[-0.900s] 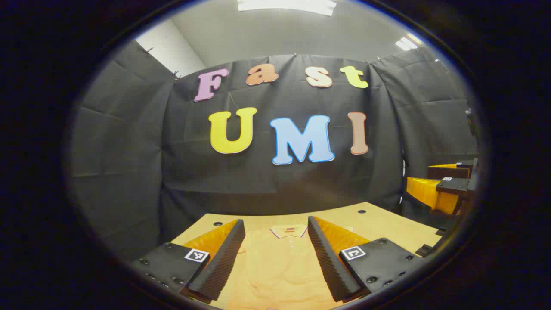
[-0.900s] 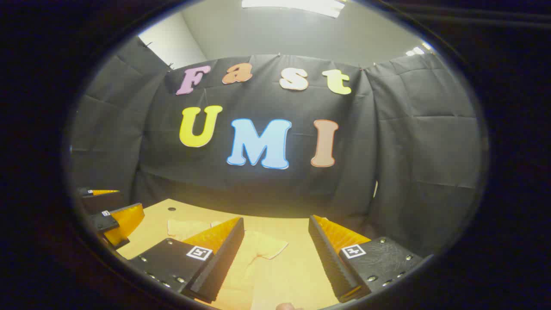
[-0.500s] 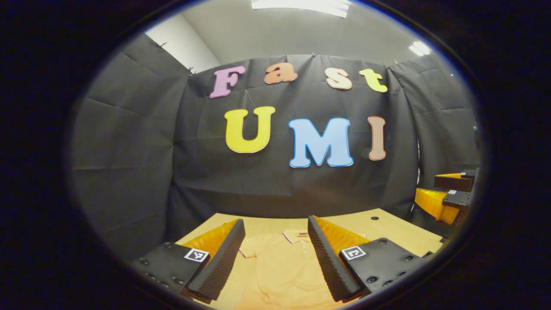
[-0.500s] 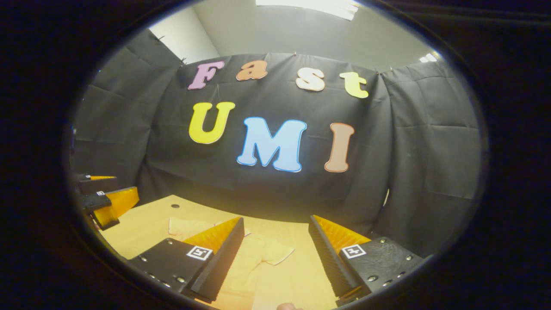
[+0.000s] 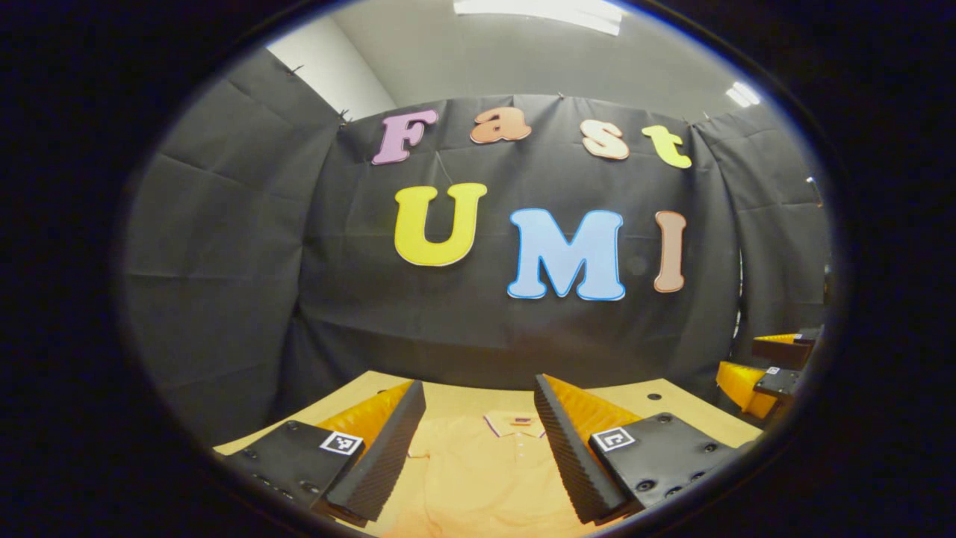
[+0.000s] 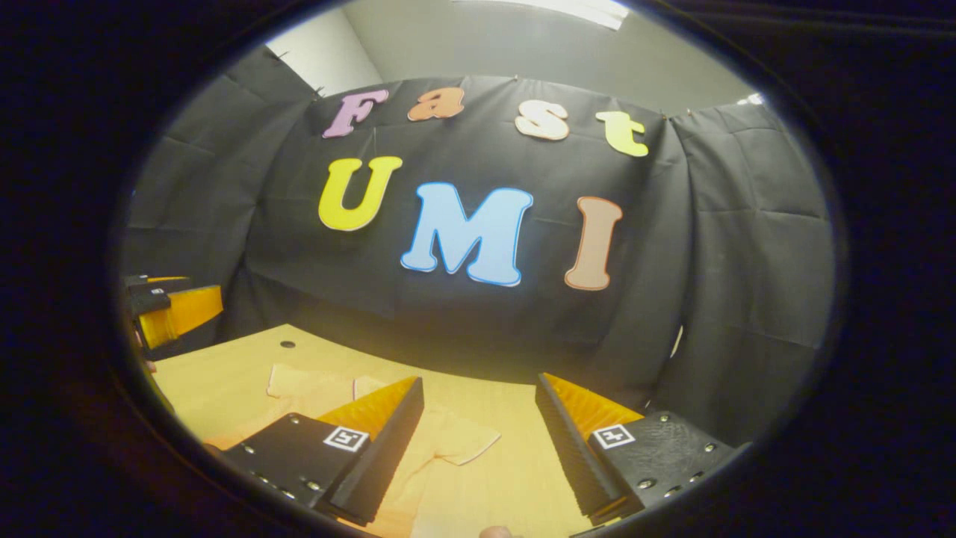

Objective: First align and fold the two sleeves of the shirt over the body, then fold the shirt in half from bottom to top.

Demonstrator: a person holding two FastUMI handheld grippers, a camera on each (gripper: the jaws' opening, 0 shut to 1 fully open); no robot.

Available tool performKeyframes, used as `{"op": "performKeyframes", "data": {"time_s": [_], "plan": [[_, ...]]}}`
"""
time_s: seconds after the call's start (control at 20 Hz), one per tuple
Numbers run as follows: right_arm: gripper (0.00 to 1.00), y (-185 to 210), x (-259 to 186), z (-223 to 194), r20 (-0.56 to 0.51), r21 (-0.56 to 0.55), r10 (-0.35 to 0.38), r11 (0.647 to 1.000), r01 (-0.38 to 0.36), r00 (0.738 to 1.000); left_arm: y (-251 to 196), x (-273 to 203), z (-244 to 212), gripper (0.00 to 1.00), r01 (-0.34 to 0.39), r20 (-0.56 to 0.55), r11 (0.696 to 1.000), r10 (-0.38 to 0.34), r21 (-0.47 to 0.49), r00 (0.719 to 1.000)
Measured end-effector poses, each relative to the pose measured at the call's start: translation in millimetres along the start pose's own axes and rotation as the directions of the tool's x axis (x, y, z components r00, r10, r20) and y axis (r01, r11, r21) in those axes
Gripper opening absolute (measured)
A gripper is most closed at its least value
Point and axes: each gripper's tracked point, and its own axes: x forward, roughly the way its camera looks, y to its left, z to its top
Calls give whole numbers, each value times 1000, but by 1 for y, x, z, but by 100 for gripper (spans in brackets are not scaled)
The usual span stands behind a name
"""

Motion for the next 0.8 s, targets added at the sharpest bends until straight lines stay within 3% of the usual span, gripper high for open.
{"op": "performKeyframes", "data": {"time_s": [0.3, 0.8], "plan": [[94, 4, 45, -24, -90, 73, -33, 997, 40, 995, 0, 6, -5, 94, 56, -41, 998, -55, 15, 998], [94, -6, 128, -107, -304, 102, -50, 991, 84, 951, 18, 4, -16, 95, 6, -96, 999, -2, 38, 995]]}}
